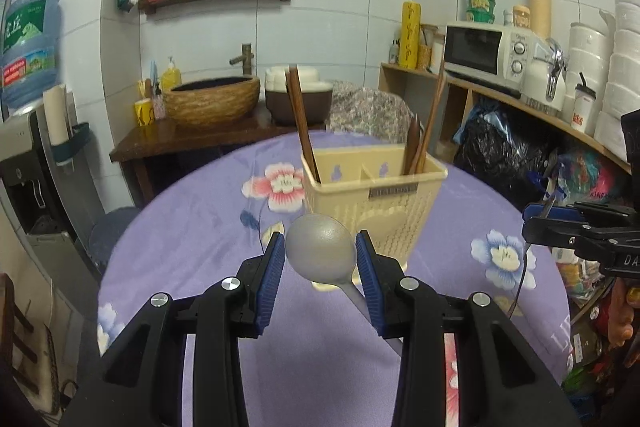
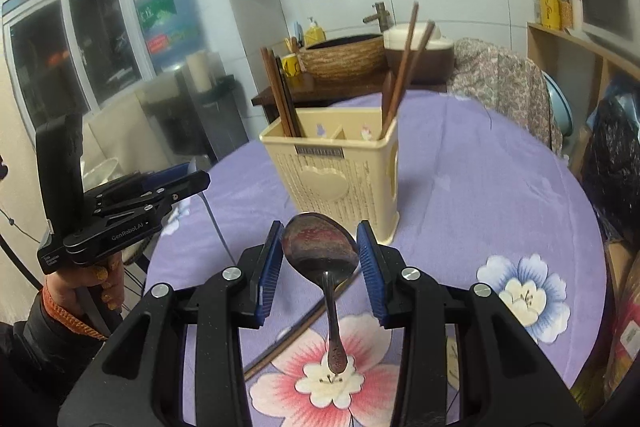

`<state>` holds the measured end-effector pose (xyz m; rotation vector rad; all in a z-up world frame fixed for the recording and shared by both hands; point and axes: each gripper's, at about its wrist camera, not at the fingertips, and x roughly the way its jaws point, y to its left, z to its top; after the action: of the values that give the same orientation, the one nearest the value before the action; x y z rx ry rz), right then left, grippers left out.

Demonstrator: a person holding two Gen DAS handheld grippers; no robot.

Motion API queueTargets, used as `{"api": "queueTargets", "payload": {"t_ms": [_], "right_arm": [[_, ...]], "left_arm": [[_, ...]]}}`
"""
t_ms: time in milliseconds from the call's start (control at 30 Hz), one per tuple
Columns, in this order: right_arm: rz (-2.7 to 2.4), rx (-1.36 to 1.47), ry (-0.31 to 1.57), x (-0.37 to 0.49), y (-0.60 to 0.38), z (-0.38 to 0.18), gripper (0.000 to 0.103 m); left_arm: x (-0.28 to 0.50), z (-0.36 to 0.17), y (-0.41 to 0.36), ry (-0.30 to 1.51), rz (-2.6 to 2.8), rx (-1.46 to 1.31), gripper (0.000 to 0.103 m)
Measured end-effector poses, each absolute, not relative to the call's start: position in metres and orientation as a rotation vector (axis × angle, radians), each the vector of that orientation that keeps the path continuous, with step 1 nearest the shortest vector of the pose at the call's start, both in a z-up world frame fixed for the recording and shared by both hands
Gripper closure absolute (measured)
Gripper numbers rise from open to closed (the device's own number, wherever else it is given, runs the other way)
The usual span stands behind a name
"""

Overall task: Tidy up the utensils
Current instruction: 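Lift both spoons and lower them into the cream holder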

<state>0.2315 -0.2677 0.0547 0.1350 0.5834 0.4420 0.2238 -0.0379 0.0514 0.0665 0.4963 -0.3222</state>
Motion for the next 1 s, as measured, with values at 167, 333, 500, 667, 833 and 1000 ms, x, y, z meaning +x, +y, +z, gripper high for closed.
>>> {"api": "queueTargets", "payload": {"t_ms": [167,333,500,667,833,1000], "right_arm": [[0.448,0.164,0.459,0.254,-0.264,0.113,0.065],[0.420,0.177,0.347,0.287,-0.259,0.165,0.065],[0.350,0.174,0.306,0.316,-0.255,0.173,0.065],[0.289,0.163,0.313,0.333,-0.252,0.139,0.065],[0.256,0.169,0.374,0.341,-0.253,0.096,0.065],[0.236,0.133,0.422,0.341,-0.249,0.065,0.065]], "left_arm": [[0.240,0.109,-0.043,0.361,-0.296,0.078,0.066],[0.272,0.154,-0.060,0.267,-0.253,0.105,0.066],[0.298,0.155,-0.080,0.233,-0.178,0.178,0.066],[0.307,0.122,-0.086,0.268,-0.159,0.224,0.066],[0.305,0.089,-0.079,0.318,-0.172,0.217,0.066],[0.306,0.069,-0.076,0.368,-0.199,0.204,0.066]]}}
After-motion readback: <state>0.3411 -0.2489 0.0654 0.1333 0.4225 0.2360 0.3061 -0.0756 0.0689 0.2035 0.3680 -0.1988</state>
